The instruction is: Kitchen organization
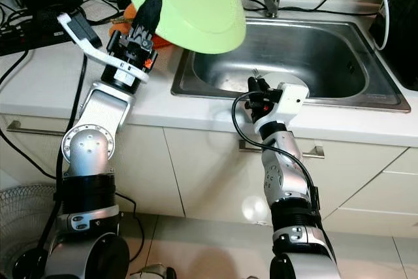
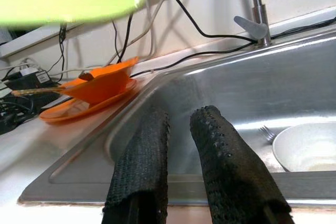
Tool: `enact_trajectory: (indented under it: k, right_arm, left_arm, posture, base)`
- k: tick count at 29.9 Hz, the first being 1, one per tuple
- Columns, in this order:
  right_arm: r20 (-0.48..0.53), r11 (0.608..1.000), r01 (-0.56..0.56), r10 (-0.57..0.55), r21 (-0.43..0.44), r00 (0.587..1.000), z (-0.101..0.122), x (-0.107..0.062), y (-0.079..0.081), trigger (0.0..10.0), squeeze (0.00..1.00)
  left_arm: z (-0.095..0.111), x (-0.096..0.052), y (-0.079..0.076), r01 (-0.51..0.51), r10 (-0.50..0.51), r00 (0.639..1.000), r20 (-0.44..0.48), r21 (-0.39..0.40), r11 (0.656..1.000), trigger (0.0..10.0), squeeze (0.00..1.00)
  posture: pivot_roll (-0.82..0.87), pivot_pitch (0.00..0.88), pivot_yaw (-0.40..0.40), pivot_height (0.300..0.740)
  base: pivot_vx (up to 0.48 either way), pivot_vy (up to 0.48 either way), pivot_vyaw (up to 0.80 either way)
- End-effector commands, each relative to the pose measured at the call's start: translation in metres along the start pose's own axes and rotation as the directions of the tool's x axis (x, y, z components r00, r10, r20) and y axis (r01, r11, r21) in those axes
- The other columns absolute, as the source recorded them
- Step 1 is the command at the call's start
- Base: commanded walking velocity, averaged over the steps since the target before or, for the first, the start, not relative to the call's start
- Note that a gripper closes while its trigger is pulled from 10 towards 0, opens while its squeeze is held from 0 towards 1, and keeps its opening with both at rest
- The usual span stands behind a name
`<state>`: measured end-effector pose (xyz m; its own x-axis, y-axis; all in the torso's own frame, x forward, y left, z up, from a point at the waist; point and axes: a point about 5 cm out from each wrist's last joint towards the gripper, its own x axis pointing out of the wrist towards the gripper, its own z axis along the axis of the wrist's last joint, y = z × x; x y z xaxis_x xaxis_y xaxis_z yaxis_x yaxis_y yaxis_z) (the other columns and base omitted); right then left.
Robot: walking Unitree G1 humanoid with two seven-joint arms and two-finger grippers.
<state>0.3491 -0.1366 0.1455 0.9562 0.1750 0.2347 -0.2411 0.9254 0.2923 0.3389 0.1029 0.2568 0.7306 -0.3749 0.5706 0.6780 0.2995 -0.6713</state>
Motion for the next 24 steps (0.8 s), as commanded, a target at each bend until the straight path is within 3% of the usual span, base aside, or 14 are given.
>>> enact_trajectory:
  k: [1, 2, 3, 9, 15, 24]
  right_arm:
    - [0.018, 1.0, -0.021, 0.021, -0.008, 1.0, 0.004, 0.004, 0.004, 10.0, 0.0]
    - [0.018, 1.0, -0.021, 0.021, -0.008, 1.0, 0.004, 0.004, 0.004, 10.0, 0.0]
    - [0.02, 1.0, -0.023, 0.023, -0.007, 1.0, 0.005, 0.004, 0.004, 10.0, 0.0]
    - [0.024, 1.0, -0.026, 0.026, -0.005, 0.999, 0.005, 0.005, 0.006, 10.0, 0.0]
    - [0.03, 1.0, -0.029, 0.029, 0.0, 0.999, 0.007, 0.006, 0.007, 10.0, 0.0]
    - [0.037, 0.999, -0.042, 0.042, 0.015, 0.998, 0.008, 0.009, 0.012, 10.0, 0.0]
  left_arm:
    - [-0.004, -0.001, 0.0, 0.058, -0.055, 0.998, 0.025, -0.132, 0.99, 10.0, 0.0]
    - [-0.004, -0.001, 0.0, 0.058, -0.055, 0.998, 0.025, -0.132, 0.99, 10.0, 0.0]
    - [-0.003, -0.006, 0.008, 0.07, -0.062, 0.997, 0.044, -0.236, 0.969, 10.0, 0.0]
    - [-0.006, -0.015, 0.03, 0.014, 0.013, 0.997, 0.079, -0.329, 0.944, 10.0, 0.0]
    - [-0.008, -0.022, 0.041, 0.013, 0.02, 0.996, 0.082, -0.385, 0.923, 10.0, 0.0]
    - [-0.013, -0.02, 0.041, 0.055, -0.034, 0.998, 0.058, -0.41, 0.91, 10.0, 0.0]
  posture:
    - [0.06, 0.0, 0.03, 0.74]
    - [0.06, 0.0, 0.03, 0.74]
    - [0.07, 0.0, 0.029, 0.74]
    - [0.06, 0.006, 0.03, 0.74]
    - [0.06, 0.016, 0.027, 0.74]
    - [0.06, 0.018, 0.031, 0.74]
  base:
    - [0.0, 0.0, 0.0]
    - [0.0, 0.0, 0.0]
    - [0.0, 0.0, 0.0]
    - [0.0, 0.0, 0.0]
    - [0.0, 0.0, 0.0]
    - [0.0, 0.0, 0.0]
